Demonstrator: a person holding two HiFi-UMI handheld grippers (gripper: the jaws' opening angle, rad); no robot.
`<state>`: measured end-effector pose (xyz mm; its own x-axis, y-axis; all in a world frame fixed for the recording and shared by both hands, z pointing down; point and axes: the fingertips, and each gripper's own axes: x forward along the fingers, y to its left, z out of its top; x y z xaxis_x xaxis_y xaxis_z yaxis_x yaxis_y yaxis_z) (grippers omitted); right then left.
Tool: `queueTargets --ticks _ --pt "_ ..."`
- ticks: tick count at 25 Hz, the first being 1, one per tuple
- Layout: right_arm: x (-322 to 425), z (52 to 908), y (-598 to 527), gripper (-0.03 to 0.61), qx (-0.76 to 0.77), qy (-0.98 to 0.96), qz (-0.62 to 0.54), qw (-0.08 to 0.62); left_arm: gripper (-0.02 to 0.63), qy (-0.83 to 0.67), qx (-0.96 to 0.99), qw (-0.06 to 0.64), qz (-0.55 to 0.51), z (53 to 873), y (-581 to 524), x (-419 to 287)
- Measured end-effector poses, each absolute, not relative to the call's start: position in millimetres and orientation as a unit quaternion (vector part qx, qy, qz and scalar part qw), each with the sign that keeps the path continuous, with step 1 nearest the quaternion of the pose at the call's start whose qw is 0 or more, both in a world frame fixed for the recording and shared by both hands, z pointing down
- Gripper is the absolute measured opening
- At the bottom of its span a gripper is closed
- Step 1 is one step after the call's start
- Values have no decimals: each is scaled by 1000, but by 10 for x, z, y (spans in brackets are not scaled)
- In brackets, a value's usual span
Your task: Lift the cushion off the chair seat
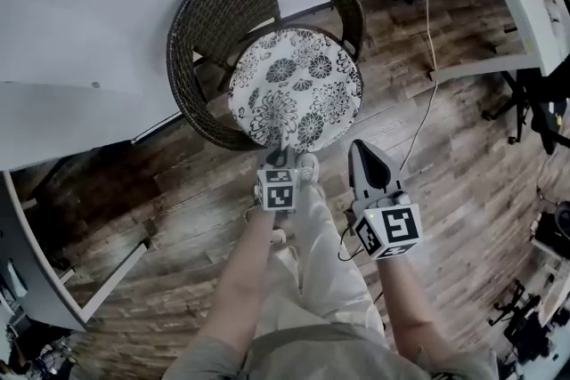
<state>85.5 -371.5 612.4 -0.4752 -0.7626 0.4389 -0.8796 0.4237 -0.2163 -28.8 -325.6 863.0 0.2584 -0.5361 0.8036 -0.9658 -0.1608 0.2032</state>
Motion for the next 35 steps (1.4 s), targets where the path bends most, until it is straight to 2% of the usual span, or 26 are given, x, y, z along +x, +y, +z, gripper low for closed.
queueTargets --ticks 19,35 --pt "859 4719 -2968 -6 500 -846 154 101 34 -562 735 310 217 6660 -2960 -286" --pt "693 3842 -1728 -6 506 -854 93 72 35 -561 769 272 138 5252 -1954 -443"
